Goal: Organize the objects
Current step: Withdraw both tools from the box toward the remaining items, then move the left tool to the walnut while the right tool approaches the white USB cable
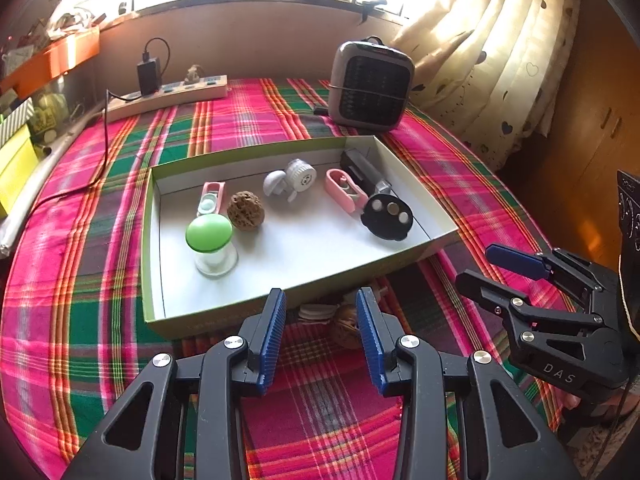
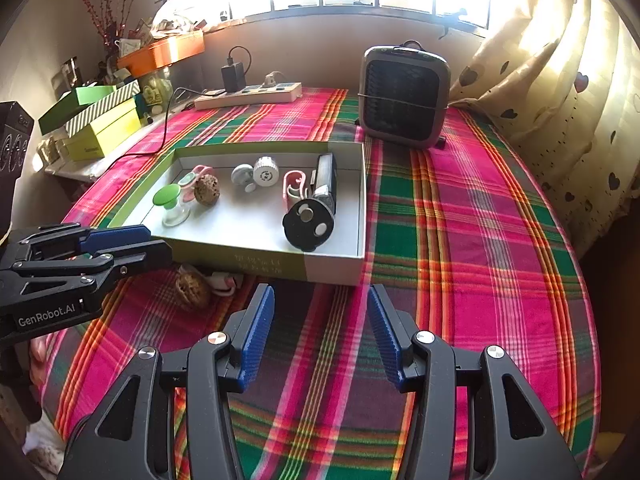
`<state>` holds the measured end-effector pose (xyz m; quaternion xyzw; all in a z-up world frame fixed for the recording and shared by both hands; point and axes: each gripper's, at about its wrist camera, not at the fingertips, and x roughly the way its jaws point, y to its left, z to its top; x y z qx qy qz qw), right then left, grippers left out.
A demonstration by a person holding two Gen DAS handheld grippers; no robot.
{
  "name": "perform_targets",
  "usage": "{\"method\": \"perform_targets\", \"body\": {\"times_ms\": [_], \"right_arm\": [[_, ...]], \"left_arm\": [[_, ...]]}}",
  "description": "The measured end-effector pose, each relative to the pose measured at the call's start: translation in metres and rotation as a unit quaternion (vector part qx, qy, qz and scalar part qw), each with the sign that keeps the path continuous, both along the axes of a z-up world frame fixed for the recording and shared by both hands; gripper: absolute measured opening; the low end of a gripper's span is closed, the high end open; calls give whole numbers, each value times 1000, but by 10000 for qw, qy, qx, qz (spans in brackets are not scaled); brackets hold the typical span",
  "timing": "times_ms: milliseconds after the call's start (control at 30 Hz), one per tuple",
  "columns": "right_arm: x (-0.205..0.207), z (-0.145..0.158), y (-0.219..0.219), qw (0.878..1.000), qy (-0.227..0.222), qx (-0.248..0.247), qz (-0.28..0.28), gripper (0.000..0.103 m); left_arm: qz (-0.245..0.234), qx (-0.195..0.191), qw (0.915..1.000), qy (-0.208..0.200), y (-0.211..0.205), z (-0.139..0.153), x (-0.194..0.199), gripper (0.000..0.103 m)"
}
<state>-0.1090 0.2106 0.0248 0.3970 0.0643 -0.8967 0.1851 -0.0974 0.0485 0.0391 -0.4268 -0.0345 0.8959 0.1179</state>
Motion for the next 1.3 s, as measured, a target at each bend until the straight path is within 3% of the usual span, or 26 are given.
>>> {"method": "perform_targets", "body": {"times_ms": [400,1300], "right_arm": [[15,-6,10,9999,-55,-81,-102,50],[17,-13,-7,9998,-205,-33,28,50]], "left_arm": [[-309,-110,9991,-250,24,-21,1,35],[8,9,9995,-313,5,-28,4,29]]}}
